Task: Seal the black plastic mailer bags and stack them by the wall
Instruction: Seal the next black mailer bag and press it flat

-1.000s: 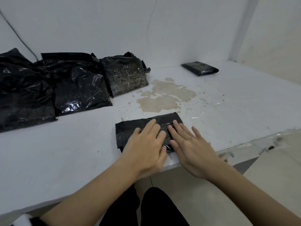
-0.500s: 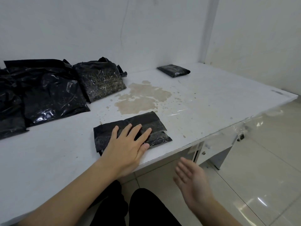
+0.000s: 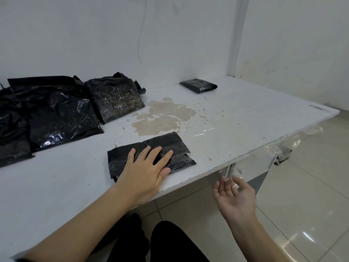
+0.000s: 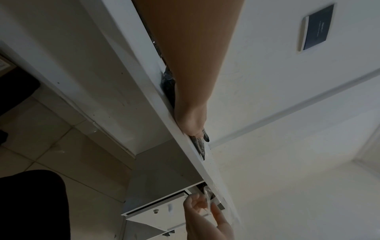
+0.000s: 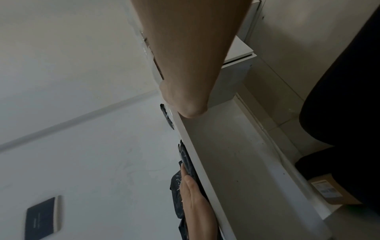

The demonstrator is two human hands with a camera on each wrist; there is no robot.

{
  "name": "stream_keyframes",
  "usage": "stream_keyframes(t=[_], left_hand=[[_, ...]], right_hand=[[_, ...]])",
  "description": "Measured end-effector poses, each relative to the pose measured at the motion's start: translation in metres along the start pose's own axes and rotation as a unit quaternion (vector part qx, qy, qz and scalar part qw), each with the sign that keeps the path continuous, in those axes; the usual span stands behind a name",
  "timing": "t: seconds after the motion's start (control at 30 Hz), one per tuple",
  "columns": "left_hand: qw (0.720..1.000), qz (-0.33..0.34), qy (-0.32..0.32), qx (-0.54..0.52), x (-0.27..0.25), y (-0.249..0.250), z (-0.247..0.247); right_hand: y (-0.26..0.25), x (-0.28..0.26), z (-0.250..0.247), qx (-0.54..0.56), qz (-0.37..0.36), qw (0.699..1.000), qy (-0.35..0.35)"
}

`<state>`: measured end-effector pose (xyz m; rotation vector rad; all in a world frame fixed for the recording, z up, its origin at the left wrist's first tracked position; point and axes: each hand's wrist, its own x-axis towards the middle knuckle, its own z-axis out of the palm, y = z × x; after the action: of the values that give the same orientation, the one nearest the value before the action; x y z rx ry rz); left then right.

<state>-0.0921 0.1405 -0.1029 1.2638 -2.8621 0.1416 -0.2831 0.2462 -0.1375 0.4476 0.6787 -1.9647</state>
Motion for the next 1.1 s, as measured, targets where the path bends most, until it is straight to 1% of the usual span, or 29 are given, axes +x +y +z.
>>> stream_keyframes(t=[0.07,0.2,0.33,0.43,0.5,0.53,0.6,0.63,0.7,0.77,0.87,1.0,1.1], left_hand=[[1.0,0.004,0.004,-0.011,0.0,-0.001,0.0],[1.0,0.009,0.007,-0.021,0.0,-0.001,0.0],[1.0,0.006,-0.003,-0.012,-0.001,0.0,-0.001],[1.0,0.001,-0.008,-0.002,0.0,0.001,-0.003],[1.0,0.0,-0.013,0.004,-0.001,0.001,-0.002],[1.0,0.0,-0.016,0.005,-0.001,0.001,-0.002],[1.0,0.002,-0.02,0.004,-0.001,0.001,-0.004],[1.0,0.002,-0.025,0.008,-0.001,0.001,-0.003],[0.999,0.008,-0.033,0.016,-0.001,0.002,-0.006],[0.999,0.011,-0.034,0.014,-0.002,0.002,-0.006],[1.0,0.002,-0.01,0.017,-0.005,0.003,-0.01],[0.993,0.038,0.099,0.06,-0.002,0.001,0.004],[0.984,0.036,0.151,0.085,0.0,0.002,0.006]], right_hand=[[-0.002,-0.003,-0.003,-0.026,-0.008,1.0,0.004],[-0.005,-0.014,0.0,-0.075,-0.04,0.996,-0.017],[-0.018,-0.022,0.013,-0.108,-0.099,0.989,-0.03],[-0.025,-0.024,0.025,-0.136,-0.116,0.983,-0.04],[-0.029,-0.03,0.041,-0.142,-0.138,0.978,-0.072],[-0.033,-0.035,0.053,-0.147,-0.162,0.971,-0.097],[-0.045,-0.046,0.082,-0.174,-0.21,0.95,-0.152],[-0.05,-0.05,0.098,-0.198,-0.22,0.939,-0.175],[-0.057,-0.051,0.126,-0.252,-0.211,0.922,-0.204],[-0.056,-0.047,0.146,-0.297,-0.184,0.911,-0.218],[-0.049,-0.045,0.169,-0.336,-0.132,0.896,-0.26],[-0.035,-0.05,0.197,-0.337,-0.051,0.884,-0.321],[-0.02,-0.054,0.214,-0.329,-0.005,0.878,-0.347]])
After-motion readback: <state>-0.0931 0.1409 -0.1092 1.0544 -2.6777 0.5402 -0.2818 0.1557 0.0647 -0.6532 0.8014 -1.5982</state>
